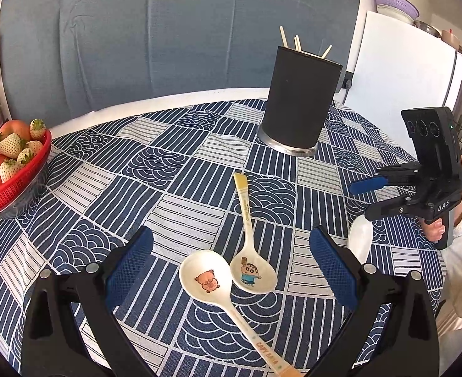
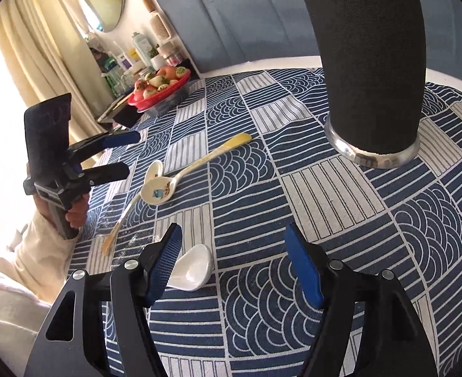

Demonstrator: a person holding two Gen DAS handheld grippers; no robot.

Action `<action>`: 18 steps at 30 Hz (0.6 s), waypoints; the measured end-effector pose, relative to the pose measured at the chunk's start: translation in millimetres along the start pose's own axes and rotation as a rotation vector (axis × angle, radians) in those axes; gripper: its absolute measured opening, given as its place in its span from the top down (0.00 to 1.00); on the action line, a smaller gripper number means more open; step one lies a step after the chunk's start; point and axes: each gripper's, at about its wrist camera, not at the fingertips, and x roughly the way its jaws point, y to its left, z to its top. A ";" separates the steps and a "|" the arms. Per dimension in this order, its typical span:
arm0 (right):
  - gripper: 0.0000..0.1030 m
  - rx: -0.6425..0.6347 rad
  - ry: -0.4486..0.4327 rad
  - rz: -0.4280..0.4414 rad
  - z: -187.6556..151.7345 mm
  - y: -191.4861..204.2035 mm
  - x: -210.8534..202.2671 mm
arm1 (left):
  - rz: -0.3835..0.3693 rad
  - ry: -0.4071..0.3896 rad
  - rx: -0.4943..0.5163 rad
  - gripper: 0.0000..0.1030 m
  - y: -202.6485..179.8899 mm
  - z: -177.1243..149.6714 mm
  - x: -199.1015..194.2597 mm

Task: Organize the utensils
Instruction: 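Move both tools away from the holder toward the white spoons on the table, then close the right tool on the handle of the plain white spoon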

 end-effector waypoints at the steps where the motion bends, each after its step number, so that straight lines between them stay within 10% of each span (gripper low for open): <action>1: 0.36 0.008 0.000 -0.009 -0.1 1.4 -0.3 | -0.004 0.000 0.002 0.06 -0.3 -1.2 -0.9; 6: 0.45 0.044 0.017 -0.016 -3.8 4.8 4.6 | -0.017 0.002 0.005 0.06 -1.7 -6.5 -2.2; 10: 0.93 0.094 0.069 0.026 -7.5 6.0 18.6 | -0.027 0.007 0.012 0.06 -3.6 -9.7 -3.4; 18: 0.94 0.140 -0.034 0.010 -5.9 1.1 -3.8 | -0.077 0.018 0.050 0.06 -19.1 -13.1 -4.8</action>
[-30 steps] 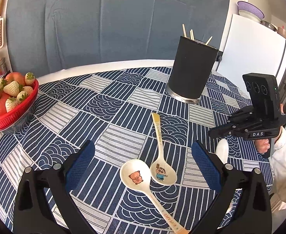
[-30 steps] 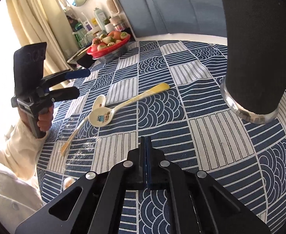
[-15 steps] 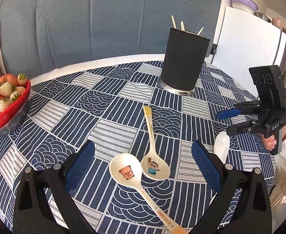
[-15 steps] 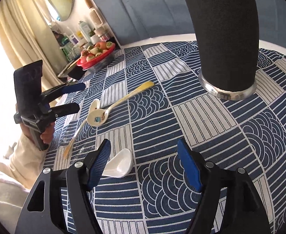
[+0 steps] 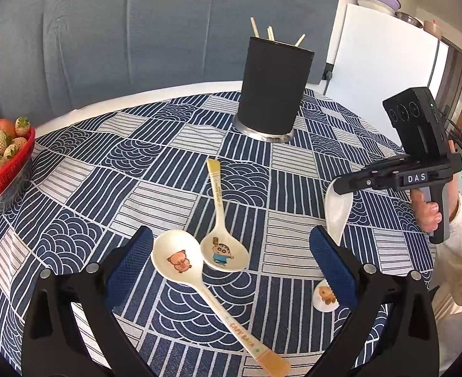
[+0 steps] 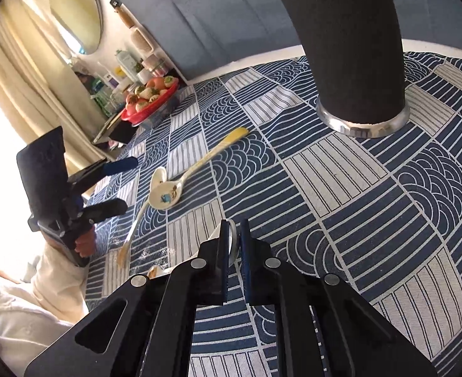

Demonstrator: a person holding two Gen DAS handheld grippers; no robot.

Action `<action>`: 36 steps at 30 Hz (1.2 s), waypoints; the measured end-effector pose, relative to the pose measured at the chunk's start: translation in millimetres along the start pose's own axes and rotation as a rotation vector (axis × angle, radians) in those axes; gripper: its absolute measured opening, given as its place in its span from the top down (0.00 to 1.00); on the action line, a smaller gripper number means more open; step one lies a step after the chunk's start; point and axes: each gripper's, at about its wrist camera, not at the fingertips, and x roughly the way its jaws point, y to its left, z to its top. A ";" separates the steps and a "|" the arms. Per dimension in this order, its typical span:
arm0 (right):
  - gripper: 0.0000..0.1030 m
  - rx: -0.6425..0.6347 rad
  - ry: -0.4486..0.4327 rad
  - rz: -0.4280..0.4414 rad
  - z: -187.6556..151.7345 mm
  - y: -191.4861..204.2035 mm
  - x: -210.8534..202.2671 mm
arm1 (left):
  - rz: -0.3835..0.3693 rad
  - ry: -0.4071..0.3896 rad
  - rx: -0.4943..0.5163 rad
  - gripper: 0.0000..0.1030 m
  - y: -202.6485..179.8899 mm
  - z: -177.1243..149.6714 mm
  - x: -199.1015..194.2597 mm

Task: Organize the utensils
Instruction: 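Close the right tool on the handle of the plain white spoon, then lift the plain white spoon with the right tool and carry it over the holder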

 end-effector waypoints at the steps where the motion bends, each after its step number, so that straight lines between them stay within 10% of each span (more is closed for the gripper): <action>1: 0.94 -0.002 -0.006 -0.003 1.1 -0.8 -1.6 | -0.008 0.006 0.014 0.06 -4.1 0.8 2.1; 27: 0.93 0.031 -0.091 0.025 17.4 -20.0 -22.9 | -0.210 0.212 0.237 0.26 -77.8 12.7 66.1; 36: 0.93 0.008 -0.110 0.022 21.9 -17.3 -26.8 | -0.233 0.266 0.213 0.71 -73.4 20.3 82.6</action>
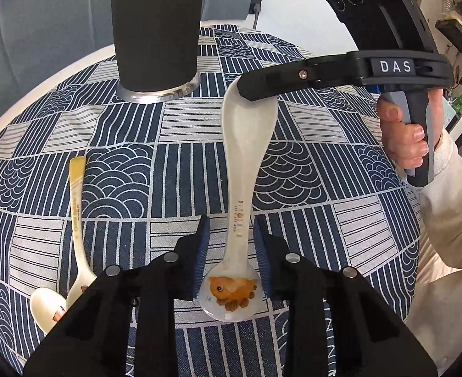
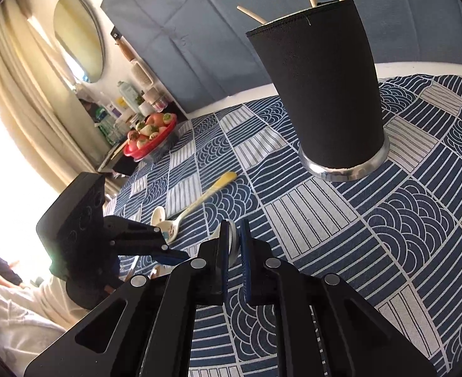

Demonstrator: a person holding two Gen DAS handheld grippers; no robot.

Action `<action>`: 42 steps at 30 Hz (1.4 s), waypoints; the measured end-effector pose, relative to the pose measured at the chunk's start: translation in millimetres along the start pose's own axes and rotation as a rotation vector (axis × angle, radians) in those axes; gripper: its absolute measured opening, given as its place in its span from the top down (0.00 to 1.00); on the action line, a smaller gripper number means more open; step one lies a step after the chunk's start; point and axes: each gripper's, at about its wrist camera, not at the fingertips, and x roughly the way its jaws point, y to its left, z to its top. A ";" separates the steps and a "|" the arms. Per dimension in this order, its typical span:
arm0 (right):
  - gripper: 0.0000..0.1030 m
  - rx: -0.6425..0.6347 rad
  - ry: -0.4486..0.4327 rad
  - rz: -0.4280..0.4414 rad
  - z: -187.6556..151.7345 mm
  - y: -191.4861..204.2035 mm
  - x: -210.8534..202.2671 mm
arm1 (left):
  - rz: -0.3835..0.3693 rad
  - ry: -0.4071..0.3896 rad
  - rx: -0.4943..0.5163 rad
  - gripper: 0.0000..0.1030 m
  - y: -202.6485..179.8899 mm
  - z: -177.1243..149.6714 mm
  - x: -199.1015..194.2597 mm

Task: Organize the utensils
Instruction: 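Lift the plain white spoon with the right tool and carry it over the holder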

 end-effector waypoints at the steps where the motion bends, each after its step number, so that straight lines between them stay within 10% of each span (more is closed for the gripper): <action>1: 0.93 -0.002 -0.001 -0.001 1.3 0.0 -0.5 | -0.003 0.004 -0.007 0.72 1.8 1.7 0.6; 42: 0.93 -0.219 -0.289 -0.165 118.6 52.0 -101.1 | 0.076 -0.170 0.014 0.72 30.1 146.8 -63.3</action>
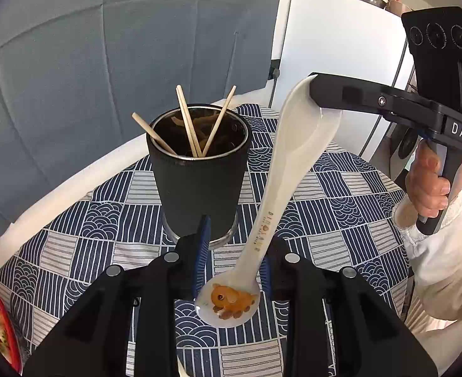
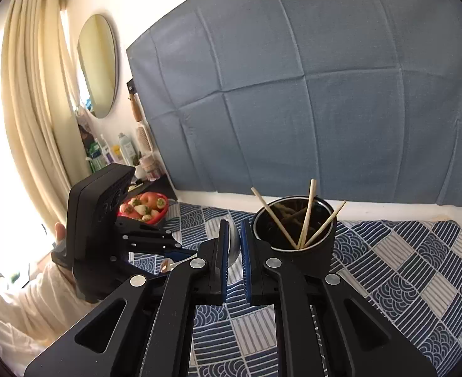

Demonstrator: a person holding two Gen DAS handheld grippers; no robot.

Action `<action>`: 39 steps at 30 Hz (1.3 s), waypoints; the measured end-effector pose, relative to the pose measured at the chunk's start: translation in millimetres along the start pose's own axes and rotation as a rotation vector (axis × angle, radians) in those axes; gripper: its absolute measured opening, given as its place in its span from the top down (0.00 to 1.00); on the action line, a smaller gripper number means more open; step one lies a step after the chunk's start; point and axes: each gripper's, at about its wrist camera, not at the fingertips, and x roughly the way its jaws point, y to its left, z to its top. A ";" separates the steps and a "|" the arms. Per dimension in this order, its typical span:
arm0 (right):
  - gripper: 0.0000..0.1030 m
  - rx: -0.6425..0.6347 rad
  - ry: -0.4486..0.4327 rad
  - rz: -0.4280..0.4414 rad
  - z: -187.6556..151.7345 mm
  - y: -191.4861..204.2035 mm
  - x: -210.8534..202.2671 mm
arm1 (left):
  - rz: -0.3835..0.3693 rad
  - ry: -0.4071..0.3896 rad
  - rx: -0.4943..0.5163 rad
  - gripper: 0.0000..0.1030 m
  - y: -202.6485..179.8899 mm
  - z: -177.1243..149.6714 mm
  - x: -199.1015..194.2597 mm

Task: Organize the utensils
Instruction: 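Lift the plain white spoon with the right tool and carry it over the holder, then lower the white spoon bowl-first into the black holder and open the right tool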

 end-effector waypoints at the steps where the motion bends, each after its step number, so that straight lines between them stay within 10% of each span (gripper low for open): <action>1: 0.93 -0.005 -0.004 -0.008 2.3 -0.4 -1.0 | 0.009 0.001 0.006 0.72 -0.3 4.6 0.8; 39: 0.93 -0.068 -0.011 -0.259 37.9 -43.8 31.9 | -0.045 -0.057 0.029 0.71 19.2 84.1 85.9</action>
